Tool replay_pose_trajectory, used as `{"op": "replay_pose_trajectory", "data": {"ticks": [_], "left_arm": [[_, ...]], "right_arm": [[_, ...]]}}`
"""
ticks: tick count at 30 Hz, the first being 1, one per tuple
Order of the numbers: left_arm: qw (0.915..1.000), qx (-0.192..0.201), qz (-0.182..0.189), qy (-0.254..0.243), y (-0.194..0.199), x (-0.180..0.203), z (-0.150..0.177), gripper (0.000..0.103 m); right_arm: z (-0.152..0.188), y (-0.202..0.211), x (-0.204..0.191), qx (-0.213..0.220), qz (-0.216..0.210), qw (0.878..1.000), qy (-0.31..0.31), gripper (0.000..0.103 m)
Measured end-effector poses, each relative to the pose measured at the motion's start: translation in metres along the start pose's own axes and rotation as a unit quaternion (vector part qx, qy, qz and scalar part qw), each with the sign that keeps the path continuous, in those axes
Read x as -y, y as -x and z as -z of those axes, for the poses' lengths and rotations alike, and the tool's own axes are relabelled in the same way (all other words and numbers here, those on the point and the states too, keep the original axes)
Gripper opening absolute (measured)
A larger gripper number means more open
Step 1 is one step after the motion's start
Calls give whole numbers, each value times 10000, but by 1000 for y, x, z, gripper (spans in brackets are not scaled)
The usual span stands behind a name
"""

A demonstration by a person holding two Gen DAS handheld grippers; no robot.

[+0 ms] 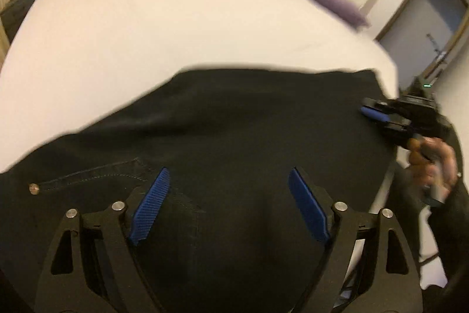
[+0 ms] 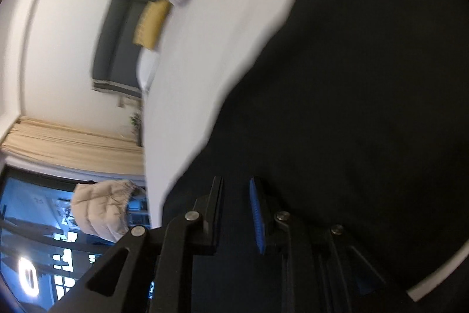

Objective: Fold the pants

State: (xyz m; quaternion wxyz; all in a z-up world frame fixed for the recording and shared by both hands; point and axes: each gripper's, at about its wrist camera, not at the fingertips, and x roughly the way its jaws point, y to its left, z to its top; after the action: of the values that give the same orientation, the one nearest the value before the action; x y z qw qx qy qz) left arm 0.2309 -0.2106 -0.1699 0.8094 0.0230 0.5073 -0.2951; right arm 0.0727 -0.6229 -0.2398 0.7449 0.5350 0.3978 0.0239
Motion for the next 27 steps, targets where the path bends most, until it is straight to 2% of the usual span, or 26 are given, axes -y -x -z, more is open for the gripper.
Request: {"op": "replay_pose_trajectory", "data": {"ticks": [1, 3, 5, 6, 7, 9, 11, 12, 13, 14, 15, 16, 19, 22, 23, 25, 26, 27], "left_arm": [[9999, -60, -78, 53, -6, -11, 3, 78], [9997, 46, -37, 241, 0, -37, 12, 75], [9988, 124, -201, 418, 12, -61, 19, 75], [9983, 153, -282, 482, 17, -72, 22, 76], [9979, 181, -290, 544, 21, -83, 25, 75], [9975, 279, -127, 629, 31, -101, 32, 74], [9974, 368, -26, 616, 37, -111, 34, 74], [9977, 367, -60, 567, 38, -112, 34, 74], [9980, 364, -102, 500, 37, -113, 33, 74], [9983, 375, -128, 436, 37, -113, 35, 74], [9983, 395, -157, 410, 38, -114, 35, 74], [9981, 409, -208, 414, 41, -116, 37, 74], [9953, 499, -621, 554, 55, -118, 45, 74], [9906, 863, -481, 950, 78, -120, 46, 74], [9889, 978, -333, 1064, 83, -114, 45, 74], [9883, 1001, -87, 1146, 80, -100, 41, 74], [9895, 940, 70, 1096, 71, -85, 37, 74], [9912, 866, 154, 988, 62, -68, 35, 74]], "right_arm": [[-2, 2, 7, 40, 7, 10000, -84, 5], [-9, 18, 23, 81, -120, 9996, -260, 0], [-22, 36, 33, 333, 87, 9990, -281, 0], [-13, 34, 22, 502, 131, 9982, -315, 0], [-22, 51, 34, 712, 190, 9964, -424, 0], [-19, 101, 71, 1005, 324, 9927, -590, 0], [-23, 144, 91, 1381, 635, 9862, -660, 3], [-22, 161, 97, 1526, 729, 9831, -694, 15], [-20, 185, 103, 1708, 757, 9794, -762, 35], [-15, 198, 101, 1820, 721, 9773, -808, 44], [-10, 214, 100, 1931, 713, 9751, -827, 61], [-4, 231, 98, 2052, 755, 9725, -798, 70], [10, 274, 88, 2246, 842, 9695, -509, 70], [27, 275, 75, 2226, 658, 9709, -586, 70], [36, 257, 60, 2166, 588, 9724, -643, 70], [48, 250, 67, 2068, 594, 9740, -707, 70], [51, 235, 63, 2010, 639, 9743, -796, 70], [47, 195, 42, 1948, 652, 9740, -960, 68]]}}
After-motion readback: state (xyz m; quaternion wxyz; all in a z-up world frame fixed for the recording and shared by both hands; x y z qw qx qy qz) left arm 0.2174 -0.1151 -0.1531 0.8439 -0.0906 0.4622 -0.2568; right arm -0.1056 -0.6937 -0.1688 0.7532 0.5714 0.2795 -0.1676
